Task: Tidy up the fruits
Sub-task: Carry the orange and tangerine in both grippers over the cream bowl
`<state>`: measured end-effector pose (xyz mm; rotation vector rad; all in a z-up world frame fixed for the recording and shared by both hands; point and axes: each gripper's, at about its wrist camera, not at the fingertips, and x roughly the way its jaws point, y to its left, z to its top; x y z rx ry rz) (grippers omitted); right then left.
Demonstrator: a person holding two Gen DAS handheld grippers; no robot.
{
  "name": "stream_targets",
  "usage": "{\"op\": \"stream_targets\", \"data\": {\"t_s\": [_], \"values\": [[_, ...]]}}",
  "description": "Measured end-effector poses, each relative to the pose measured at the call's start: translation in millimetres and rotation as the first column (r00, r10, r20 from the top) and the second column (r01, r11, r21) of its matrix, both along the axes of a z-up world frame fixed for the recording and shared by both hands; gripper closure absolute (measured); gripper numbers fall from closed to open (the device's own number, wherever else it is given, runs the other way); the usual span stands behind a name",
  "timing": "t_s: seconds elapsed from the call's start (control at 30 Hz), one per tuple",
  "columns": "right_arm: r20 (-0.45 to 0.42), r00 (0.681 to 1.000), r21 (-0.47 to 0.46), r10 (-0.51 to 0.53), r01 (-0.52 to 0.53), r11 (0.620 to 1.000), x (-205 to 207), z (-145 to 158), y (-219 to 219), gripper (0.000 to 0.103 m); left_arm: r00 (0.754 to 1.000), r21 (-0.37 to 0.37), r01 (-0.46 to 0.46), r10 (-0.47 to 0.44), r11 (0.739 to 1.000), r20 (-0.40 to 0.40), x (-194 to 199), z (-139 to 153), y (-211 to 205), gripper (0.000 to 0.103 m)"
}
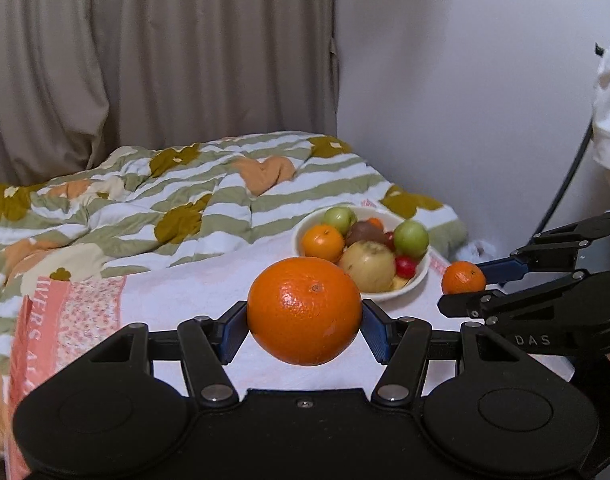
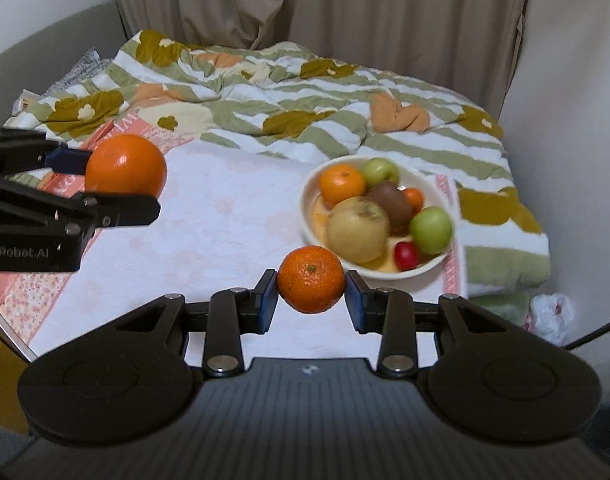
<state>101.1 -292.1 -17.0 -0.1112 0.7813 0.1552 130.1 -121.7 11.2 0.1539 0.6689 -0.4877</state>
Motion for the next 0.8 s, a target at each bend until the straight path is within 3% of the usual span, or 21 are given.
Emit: {"op": "stream_targets", "data": {"t_s": [0.33,0.67,0.8], "values": [[0.028,0.998,-0.003,0.051,-0.051,0.999,32.9,10.5,-76.0,0.052,0.994,-0.039,-0.109,0.109,0.993,-0.007,11.2,5.6,-63.6,0.039],[0.005,1.0,0.008,0.023,-0.023,1.0,90.6,-2.6,-114.5,0.052,0.983,-0.049,-0.16,0.155,0.986,-0.101,82.9,-22.0,-93.9,0.039],[-0.017,1.0,0.015,0.021,-0.021,1.0,111.2,-12.9,-120.6,0.052,0.978,-0.016,-0.162,0.159,0.987,-0.133,113.3,-42.3,-101.2,0.039]]}}
